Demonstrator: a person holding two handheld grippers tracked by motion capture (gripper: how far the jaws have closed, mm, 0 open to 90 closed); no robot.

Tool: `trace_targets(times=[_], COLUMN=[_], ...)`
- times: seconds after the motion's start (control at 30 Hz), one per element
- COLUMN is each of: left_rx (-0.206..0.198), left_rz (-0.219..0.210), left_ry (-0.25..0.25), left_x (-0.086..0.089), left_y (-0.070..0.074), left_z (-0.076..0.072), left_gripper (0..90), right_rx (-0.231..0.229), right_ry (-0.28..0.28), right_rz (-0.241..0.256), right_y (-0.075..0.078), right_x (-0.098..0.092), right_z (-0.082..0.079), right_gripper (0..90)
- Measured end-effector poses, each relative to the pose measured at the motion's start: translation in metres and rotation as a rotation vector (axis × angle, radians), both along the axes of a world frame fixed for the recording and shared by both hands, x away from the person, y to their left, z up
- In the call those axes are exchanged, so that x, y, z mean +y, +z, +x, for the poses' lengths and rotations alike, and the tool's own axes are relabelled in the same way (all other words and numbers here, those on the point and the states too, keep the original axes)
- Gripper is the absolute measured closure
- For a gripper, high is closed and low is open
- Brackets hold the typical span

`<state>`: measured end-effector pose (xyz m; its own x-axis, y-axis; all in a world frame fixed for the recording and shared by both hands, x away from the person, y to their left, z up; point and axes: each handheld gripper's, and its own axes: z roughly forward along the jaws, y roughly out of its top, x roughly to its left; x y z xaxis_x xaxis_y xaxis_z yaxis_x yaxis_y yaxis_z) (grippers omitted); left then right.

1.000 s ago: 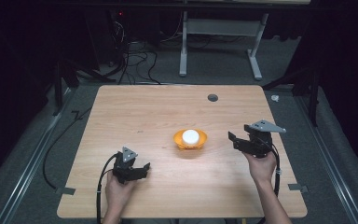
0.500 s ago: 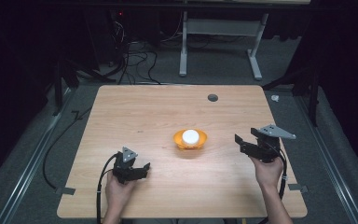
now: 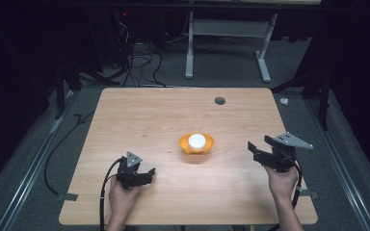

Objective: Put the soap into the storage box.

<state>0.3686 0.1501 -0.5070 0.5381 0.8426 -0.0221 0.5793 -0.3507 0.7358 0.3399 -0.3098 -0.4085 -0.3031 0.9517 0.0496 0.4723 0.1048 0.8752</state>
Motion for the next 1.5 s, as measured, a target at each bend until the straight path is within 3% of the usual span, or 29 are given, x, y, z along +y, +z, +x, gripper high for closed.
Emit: trace_targets(times=[0.73, 1.5], left_rx=[0.000, 0.000], left_rz=[0.000, 0.001], left_ry=[0.000, -0.001], left_x=[0.000, 0.000], left_y=[0.000, 0.000], left_z=[0.000, 0.000], left_gripper=[21.9, 21.9], right_rx=[0.030, 0.079], right_ry=[-0.020, -0.016], right_rz=[0.037, 0.062], right_y=[-0.017, -0.040], right_x=[-0.015, -0.014], right_z=[-0.018, -0.027], right_gripper=[32.2, 32.5])
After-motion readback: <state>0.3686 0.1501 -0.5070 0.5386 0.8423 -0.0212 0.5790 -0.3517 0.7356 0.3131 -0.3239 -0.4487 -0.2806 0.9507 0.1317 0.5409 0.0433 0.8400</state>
